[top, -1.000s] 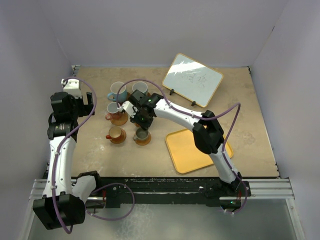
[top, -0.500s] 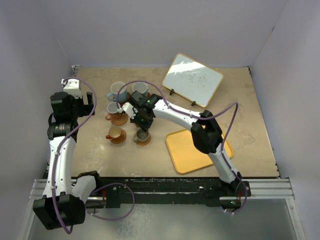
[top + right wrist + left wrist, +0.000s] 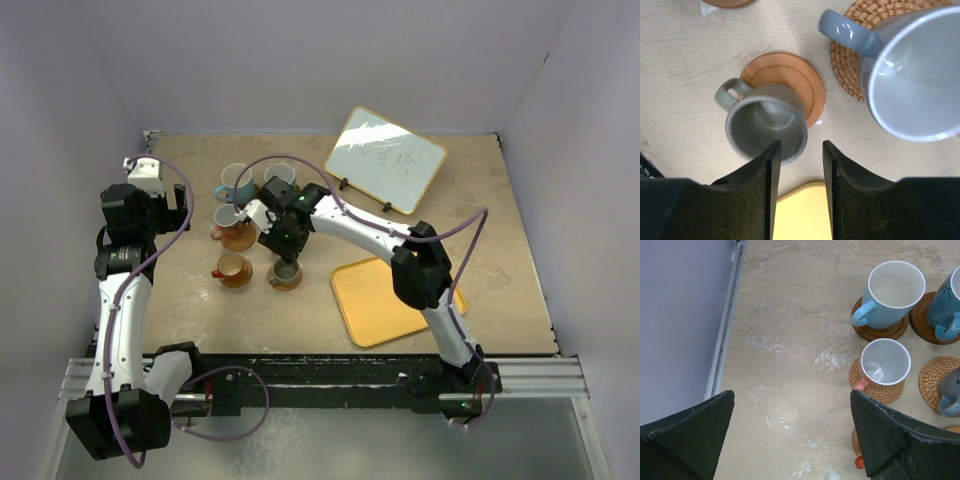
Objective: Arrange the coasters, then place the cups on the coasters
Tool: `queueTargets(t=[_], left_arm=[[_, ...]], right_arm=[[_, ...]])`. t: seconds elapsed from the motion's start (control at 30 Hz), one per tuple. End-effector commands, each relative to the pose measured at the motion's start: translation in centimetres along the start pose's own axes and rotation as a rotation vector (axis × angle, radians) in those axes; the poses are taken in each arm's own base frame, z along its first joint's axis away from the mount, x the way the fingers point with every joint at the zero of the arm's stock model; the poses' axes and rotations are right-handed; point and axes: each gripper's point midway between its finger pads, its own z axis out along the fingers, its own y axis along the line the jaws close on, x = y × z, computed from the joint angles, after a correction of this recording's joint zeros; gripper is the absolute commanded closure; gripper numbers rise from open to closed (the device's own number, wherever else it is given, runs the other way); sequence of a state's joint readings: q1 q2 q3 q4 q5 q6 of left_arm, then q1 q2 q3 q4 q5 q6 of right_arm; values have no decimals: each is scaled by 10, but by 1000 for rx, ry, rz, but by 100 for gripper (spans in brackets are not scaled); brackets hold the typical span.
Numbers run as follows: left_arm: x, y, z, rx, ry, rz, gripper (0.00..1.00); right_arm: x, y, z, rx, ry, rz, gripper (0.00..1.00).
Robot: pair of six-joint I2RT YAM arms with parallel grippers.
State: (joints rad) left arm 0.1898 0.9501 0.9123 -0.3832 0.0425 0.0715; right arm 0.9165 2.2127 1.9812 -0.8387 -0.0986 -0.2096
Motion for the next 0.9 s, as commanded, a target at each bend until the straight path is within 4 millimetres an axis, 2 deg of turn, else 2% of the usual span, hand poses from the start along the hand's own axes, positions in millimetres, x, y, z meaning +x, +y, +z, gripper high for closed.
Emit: queueTargets(t=[0.0,0.17,0.37,0.57,0.63,0.7,0.73,0.77,0.87], left_arm=[[-14,1,-4,11,-54,22,5],[-9,-5,1,50,-41,43,5],[-11,-15,5,111,-54,67,5],[-14,-23,6,153,-105,90,5],[-14,-25,6,160,-120,92,5],[-16,-25,7,161,-137,93,4],[-15,-25,7,161,-141,92,4],[-17,-25,7,161,-148,91,4],[-22,-26,5,164,-168,97,2]], right_arm=[[-25,1,-78,42,-155,-50,58],[-16,-15,-131,144,-262,-85,55],[30,-57,-176,279,-327,0,40],[107,-105,-215,414,-341,192,32],[136,-117,-226,481,-346,263,24],[168,-129,-242,594,-344,341,10],[184,-134,-248,654,-329,382,3],[199,-137,-252,708,-319,416,0],[235,-139,-263,815,-306,506,0]])
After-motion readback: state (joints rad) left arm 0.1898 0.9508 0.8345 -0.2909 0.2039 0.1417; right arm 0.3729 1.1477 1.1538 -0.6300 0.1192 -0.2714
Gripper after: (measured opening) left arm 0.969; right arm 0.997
